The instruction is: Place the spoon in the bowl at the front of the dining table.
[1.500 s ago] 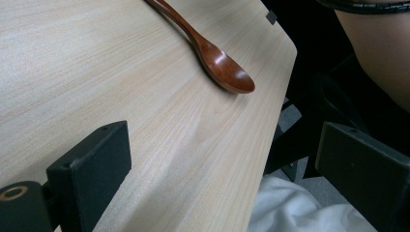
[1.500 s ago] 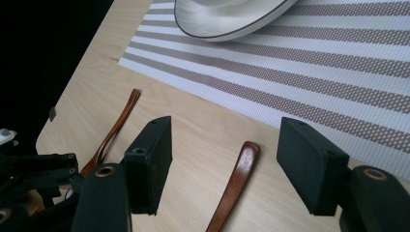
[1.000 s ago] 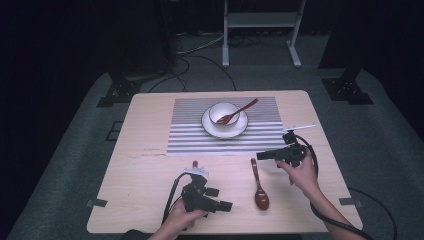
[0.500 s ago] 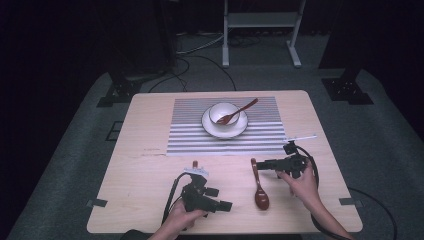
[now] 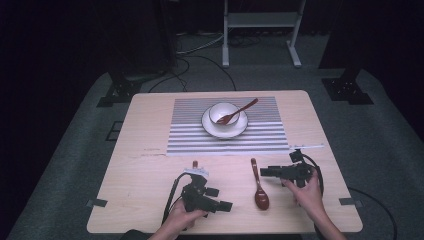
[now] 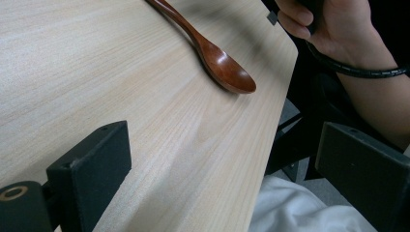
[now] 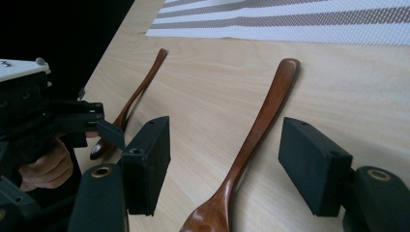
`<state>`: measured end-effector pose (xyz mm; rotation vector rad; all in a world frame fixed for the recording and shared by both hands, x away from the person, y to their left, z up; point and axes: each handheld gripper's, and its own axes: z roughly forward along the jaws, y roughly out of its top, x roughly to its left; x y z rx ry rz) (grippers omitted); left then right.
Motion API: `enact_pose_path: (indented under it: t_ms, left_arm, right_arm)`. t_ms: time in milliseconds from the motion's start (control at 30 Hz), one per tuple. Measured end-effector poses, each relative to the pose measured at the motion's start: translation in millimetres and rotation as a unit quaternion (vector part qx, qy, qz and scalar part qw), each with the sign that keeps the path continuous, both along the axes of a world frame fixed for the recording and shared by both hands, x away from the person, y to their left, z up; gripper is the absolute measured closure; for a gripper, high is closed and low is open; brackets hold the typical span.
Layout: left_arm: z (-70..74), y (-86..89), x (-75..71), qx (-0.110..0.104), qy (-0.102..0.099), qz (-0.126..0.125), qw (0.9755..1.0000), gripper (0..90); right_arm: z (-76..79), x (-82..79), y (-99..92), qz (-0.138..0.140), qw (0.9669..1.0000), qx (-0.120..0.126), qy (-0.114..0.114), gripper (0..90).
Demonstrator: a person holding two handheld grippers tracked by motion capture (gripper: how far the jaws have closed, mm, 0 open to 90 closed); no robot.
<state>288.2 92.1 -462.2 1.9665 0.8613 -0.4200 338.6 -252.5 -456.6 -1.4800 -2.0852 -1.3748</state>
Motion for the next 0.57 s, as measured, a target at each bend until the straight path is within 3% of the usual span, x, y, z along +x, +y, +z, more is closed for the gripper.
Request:
enact_pose_path:
  t_ms: [367,567]
  left_arm:
    - [0.6,0.2,-0.2,-0.002,-0.002,0.001,1.0000,4.4]
    - [1.2,1.4,1.7,-0.004,-0.003,0.006,1.0000,4.4]
  right_arm:
    - [-8.1,-18.4,-2.9,-0.007,0.9999,0.013,-0.009,33.6]
    - [-13.1,-22.3,-6.7,-0.003,0.9989,0.047,-0.006,29.5]
